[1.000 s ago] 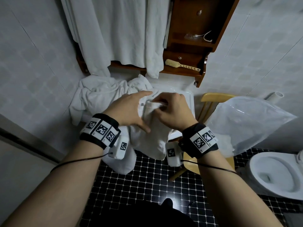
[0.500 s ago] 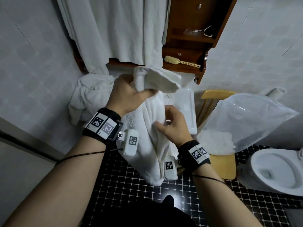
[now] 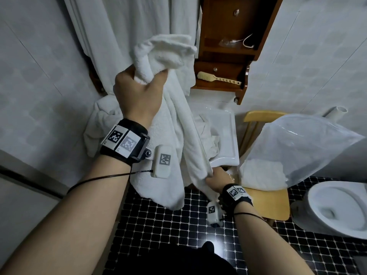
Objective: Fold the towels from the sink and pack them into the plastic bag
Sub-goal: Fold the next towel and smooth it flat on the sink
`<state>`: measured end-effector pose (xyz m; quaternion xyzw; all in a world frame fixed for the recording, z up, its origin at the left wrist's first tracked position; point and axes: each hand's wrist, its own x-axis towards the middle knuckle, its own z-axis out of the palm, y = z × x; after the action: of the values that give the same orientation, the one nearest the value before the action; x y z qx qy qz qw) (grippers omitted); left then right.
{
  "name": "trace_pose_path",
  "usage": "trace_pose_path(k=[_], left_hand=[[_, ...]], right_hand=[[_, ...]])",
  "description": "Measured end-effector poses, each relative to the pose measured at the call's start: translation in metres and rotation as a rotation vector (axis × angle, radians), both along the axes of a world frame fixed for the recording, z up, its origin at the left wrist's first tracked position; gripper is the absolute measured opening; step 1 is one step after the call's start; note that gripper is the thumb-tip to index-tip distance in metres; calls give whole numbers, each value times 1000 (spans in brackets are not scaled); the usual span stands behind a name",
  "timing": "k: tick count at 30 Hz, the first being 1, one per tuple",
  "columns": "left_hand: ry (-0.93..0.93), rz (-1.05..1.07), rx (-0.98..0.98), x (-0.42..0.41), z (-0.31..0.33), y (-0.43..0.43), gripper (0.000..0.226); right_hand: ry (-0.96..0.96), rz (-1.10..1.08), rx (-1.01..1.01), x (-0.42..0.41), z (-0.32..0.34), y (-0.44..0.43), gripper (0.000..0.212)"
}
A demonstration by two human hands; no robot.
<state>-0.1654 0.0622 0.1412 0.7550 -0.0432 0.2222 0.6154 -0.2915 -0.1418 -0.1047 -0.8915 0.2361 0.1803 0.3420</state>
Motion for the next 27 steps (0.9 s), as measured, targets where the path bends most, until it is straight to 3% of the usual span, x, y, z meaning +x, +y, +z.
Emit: trace_pose_path(k=[2, 7, 12, 14, 16, 18, 23, 27], left_hand=[[7, 45, 9, -2, 1, -1, 22], [5, 116, 21, -1, -3, 0, 21], [-2, 146, 89, 2, -8, 4, 25], [-16, 161, 109, 2, -10, 5, 30], [-29, 163, 121, 3, -11, 5, 31], [-39, 158, 134, 3, -11, 4, 29], [-49, 144, 149, 2, -12, 6, 24], [-56, 143, 153, 1, -12, 9, 27]], right_hand=[[19, -136, 29, -4, -8, -9, 12], [23, -379, 198, -14, -27, -33, 60], [17, -600, 451, -8, -30, -39, 87], [-26, -656, 675, -6, -12, -31, 74], [-104, -648, 958, -5, 0, -23, 34], [-172, -602, 1144, -1, 2, -20, 12], [-261, -486, 1220, 3, -5, -19, 44], [-204, -533, 1008, 2, -5, -16, 31]])
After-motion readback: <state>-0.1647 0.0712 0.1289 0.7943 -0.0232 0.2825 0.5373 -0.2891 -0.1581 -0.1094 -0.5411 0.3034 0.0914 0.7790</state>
